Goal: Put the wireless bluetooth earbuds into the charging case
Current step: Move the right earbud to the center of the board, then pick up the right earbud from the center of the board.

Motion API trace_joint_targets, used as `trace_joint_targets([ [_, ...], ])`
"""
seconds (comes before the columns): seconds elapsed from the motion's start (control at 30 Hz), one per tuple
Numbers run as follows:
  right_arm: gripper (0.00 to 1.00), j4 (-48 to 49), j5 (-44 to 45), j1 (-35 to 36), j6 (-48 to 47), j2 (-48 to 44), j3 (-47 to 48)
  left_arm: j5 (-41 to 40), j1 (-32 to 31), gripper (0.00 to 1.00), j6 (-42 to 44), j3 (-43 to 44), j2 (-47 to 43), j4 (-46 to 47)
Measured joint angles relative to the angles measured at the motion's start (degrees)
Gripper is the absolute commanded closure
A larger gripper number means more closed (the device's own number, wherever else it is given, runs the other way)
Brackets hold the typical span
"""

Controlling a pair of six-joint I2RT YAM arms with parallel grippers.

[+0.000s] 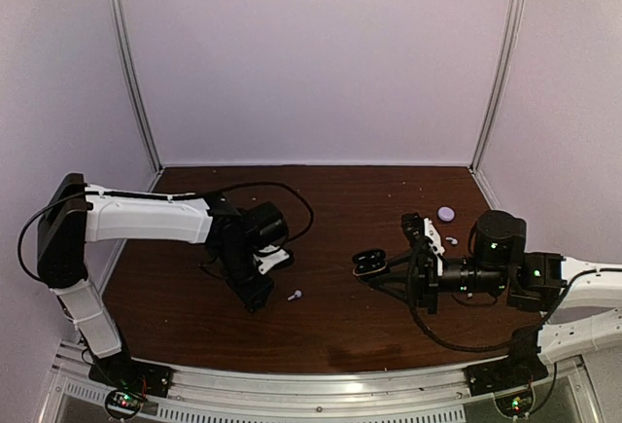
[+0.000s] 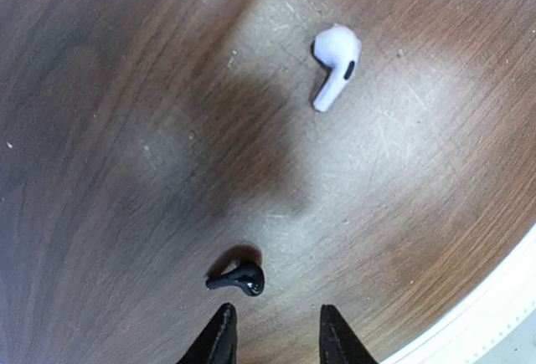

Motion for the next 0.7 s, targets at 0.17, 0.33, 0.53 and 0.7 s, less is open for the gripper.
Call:
trace_joint_targets([
  [0.17,1.0,0.0,-0.02,0.0,0.0,0.0,0.0,-3.34,-2.08,0.64,0.09,1.57,0.92,-1.57],
  [0.33,1.0,-0.02,-0.02,0.0,0.02,-0.33,0.0,-4.42,-2.84,0.64,-3.28,0.87,0.68,-1.29],
  [0.53,1.0,0.0,-0.07,0.0,0.04,-0.59,0.0,-6.14,-3.23,0.66,-11.15,-4.55,-3.48,3.26],
  [0.7,1.0,0.0,-0.2,0.0,0.04,-0.59,0.0,-9.16,-3.48,0.67,-15.76,-5.97,-4.57,5.68],
])
